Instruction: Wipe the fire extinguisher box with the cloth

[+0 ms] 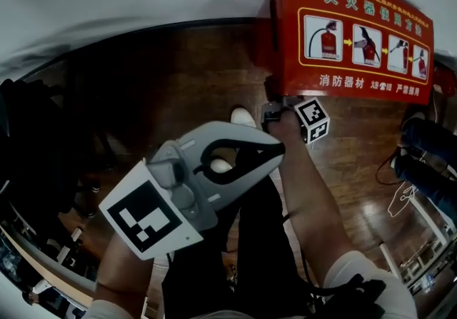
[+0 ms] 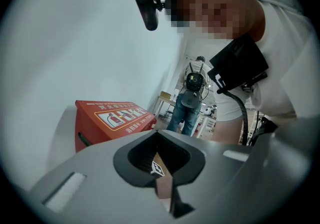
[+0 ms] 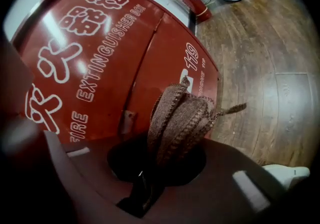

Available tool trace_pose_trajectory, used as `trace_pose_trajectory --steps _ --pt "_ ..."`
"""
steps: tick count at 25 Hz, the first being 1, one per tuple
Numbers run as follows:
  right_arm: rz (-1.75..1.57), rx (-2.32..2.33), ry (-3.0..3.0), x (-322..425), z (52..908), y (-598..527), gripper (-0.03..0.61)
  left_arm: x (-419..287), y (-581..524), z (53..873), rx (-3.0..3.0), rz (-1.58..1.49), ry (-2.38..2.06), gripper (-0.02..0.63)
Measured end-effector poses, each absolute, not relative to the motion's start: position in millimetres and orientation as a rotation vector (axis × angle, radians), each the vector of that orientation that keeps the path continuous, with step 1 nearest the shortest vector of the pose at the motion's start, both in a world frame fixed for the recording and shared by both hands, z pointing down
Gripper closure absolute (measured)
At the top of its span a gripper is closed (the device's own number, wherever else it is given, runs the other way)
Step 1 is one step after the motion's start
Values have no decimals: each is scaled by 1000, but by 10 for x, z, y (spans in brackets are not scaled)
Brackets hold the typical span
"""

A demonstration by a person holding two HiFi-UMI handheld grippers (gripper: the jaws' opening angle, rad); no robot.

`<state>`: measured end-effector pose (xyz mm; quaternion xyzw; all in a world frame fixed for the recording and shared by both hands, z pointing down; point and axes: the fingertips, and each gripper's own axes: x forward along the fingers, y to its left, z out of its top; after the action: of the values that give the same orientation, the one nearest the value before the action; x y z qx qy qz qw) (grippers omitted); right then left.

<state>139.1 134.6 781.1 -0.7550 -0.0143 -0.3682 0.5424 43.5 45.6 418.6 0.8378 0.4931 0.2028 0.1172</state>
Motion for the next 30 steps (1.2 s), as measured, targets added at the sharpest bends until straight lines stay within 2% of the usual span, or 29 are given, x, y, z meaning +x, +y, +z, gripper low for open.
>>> trace_pose_trajectory --steps 10,21,26,30 --pt "-999 -1830 -53 1319 8700 1269 532 539 246 4688 2464 595 1357 614" --pt "-1115 -1908 7 1349 9237 1245 532 545 113 5002 2490 578 1336 614" --pt "-1150 -1921 55 1194 8935 1162 532 475 -16 4860 2513 540 1306 614" --pt "-1154 -1948 164 1032 8065 1170 532 403 11 4462 2546 530 1288 614"
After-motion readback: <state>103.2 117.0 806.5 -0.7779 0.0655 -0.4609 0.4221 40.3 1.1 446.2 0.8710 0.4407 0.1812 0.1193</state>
